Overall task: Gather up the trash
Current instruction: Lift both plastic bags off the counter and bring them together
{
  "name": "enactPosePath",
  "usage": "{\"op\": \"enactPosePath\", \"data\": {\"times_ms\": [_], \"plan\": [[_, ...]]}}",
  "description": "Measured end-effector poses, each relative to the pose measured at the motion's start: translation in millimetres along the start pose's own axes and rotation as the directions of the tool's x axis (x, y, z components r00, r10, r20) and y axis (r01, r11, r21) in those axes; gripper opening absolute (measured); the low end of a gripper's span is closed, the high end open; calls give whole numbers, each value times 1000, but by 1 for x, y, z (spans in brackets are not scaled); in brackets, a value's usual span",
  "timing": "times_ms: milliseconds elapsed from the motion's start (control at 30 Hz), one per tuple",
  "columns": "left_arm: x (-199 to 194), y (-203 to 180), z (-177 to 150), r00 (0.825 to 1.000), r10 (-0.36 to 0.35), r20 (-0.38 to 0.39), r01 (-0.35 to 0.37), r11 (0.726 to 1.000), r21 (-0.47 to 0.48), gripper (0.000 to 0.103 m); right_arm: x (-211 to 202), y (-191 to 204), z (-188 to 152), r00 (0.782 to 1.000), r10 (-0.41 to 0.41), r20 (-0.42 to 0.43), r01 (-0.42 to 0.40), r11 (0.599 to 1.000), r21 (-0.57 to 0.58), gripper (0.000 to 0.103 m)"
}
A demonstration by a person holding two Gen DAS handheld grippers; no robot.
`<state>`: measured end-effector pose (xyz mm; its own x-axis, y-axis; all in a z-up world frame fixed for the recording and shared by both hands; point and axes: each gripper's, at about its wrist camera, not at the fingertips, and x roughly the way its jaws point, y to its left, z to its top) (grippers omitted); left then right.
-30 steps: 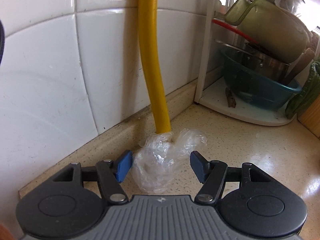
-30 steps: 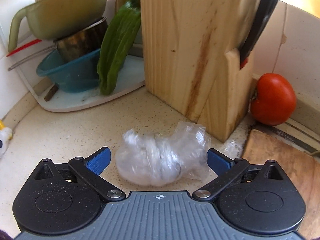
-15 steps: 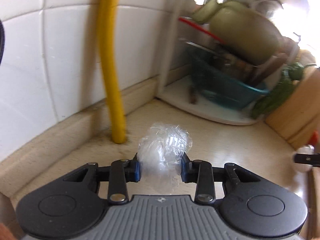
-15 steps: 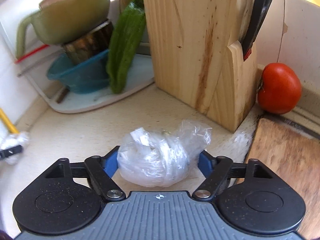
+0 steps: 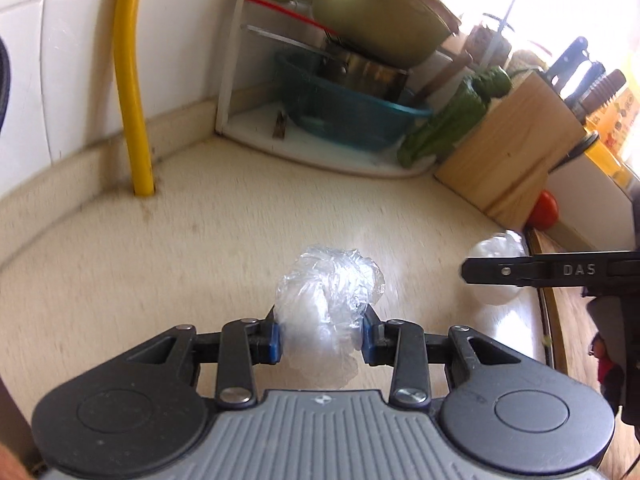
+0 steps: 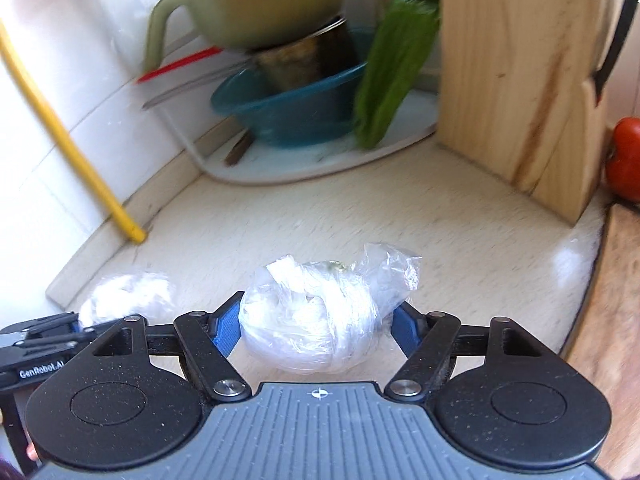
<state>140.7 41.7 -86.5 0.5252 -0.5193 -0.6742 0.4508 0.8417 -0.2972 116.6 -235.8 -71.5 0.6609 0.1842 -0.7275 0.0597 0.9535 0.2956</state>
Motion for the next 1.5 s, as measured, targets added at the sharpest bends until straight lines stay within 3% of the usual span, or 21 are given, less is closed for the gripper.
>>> {"op": "enactPosePath", "data": {"times_ms": [133,333,433,533,567,633,667,733,800,1000,1500], "plan": [[-7,-4,-13,1000,9,-12,-9,1000,12,38,5,10,-10,999,-14,-37,13,999,-32,85],[-19,-3,-14,996,53,74,-58,996,62,70,-6,3,-15,1000,-5,-13,5,1000,15,102],[-17,1,-17,995,69,67,-73,995,68,73,-4,2,-17,1000,-23,-17,23,1000,14,102],[-15,2,-22,995,69,66,-73,995,63,72,4,4,-22,999,-15,-43,16,1000,16,102],[-14,1,-23,995,67,73,-72,995,67,68,4,6,-24,999,-24,-35,24,1000,-1,103],[-10,1,-22,998,46,46,-48,998,47,37,4,12,-27,998,-62,-26,61,998,-30,99],[-9,1,-22,999,35,24,-36,999,21,36,3,13,-28,997,-72,-20,72,997,-33,97],[-15,0,-26,999,27,33,-27,1000,-1,34,0,15,-28,998,-64,-21,63,998,-27,74],[-23,-2,-32,999,15,39,-15,1000,-2,34,-2,17,-28,998,-48,-39,48,999,-11,69],[-52,-3,-42,998,14,56,-13,1000,-13,34,-16,33,-41,999,-37,-37,36,999,-6,65],[-141,15,-76,980,124,153,-116,992,-58,34,-46,123,-65,987,153,-52,-158,979,-130,65]]}}
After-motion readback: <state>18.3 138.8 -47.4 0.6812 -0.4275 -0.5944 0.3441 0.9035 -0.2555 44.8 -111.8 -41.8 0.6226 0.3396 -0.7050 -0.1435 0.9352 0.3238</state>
